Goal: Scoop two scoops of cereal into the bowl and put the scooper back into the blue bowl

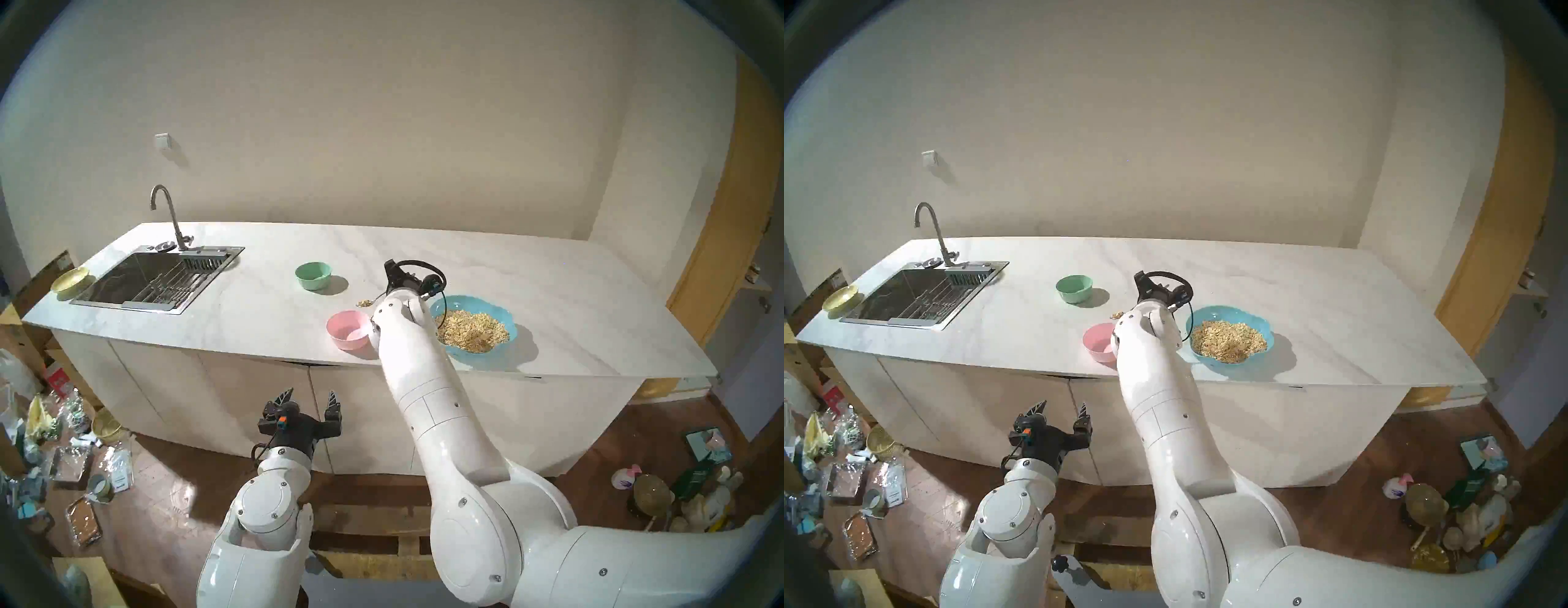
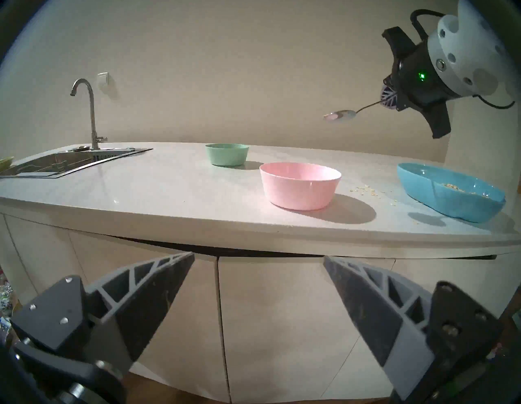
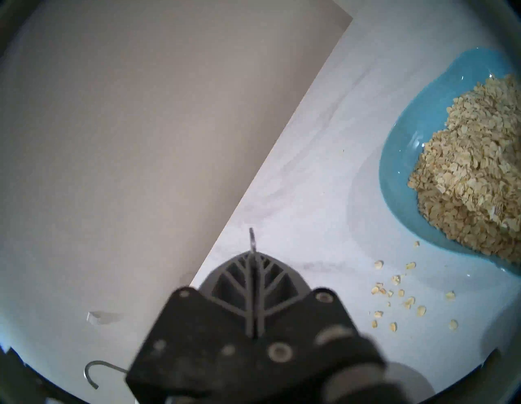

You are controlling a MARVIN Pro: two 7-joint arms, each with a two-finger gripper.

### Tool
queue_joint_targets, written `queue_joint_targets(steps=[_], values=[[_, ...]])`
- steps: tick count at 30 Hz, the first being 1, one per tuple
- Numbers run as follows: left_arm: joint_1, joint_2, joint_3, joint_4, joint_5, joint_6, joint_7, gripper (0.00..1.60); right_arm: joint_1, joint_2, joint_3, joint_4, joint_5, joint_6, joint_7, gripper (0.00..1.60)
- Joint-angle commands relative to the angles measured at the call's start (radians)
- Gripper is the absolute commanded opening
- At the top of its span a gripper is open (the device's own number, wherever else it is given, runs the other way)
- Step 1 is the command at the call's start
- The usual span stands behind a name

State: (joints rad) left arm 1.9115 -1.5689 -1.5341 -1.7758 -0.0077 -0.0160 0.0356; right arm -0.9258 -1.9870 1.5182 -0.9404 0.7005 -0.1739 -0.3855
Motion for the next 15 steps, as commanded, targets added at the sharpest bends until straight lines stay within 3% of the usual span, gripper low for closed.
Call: queue_joint_targets(steps=[1, 15], values=[[-0.006, 0.000, 0.002, -0.025, -0.002, -0.006, -0.004, 1.60, 0.074, -0.020, -0.023, 0.056, 0.001, -0.022, 0.024, 0.00], [-0.006, 0.000, 0.003, -0.025, -0.002, -0.006, -0.004, 1.60, 0.271, -0.017, -0.044, 0.387, -0.008, -0.088, 0.125, 0.00]])
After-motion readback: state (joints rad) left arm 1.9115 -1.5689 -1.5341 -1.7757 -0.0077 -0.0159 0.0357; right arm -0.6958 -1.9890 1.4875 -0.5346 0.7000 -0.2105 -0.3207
